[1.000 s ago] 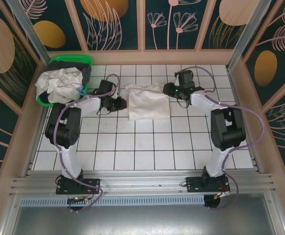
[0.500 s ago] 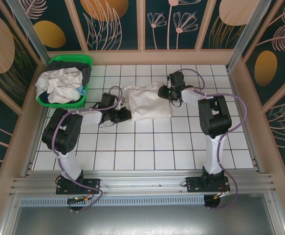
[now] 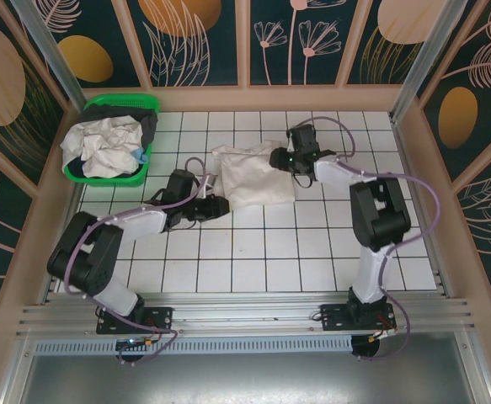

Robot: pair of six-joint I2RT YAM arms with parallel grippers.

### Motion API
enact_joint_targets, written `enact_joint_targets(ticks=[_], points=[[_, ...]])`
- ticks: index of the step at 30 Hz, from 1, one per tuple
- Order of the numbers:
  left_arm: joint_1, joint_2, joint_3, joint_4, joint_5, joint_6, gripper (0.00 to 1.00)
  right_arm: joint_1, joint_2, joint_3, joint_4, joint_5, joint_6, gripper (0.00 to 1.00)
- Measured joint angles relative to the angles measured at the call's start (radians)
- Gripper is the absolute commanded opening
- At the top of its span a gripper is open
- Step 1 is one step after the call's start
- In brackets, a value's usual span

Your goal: Fold and stack the t-shirts

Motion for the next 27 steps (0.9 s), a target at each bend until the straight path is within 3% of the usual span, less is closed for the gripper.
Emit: enact_joint_targets(ticks=[2,6,13,17,21,27], points=[[0.013,-0.019,0.043,-0.046,-0.028,0.019,0.46,0.058,-0.075,-0.075,0.029,0.018,0.009,0.41],[0.037,0.091,0.271,-0.165,-0.097,0.083,0.43,0.112,-0.108,-0.209,0.114,0.023,0.056,0.39],[0.063,0.671,1.054,-0.379,-0.194,0.22,0.43,0.092,-0.066,-0.338,0.177,0.028,0.083,0.42],[0.075,0.898,1.335,-0.514,-0.253,0.299,0.39,0.043,-0.077,-0.355,0.187,0.013,0.06,0.45],[0.081,0.902,1.223,-0.537,-0.239,0.338,0.38,-0.039,-0.08,-0.349,0.172,-0.006,0.018,0.47],[0.056,0.574,0.688,-0.377,-0.175,0.317,0.34,-0.135,-0.018,-0.211,0.08,-0.003,-0.056,0.5]])
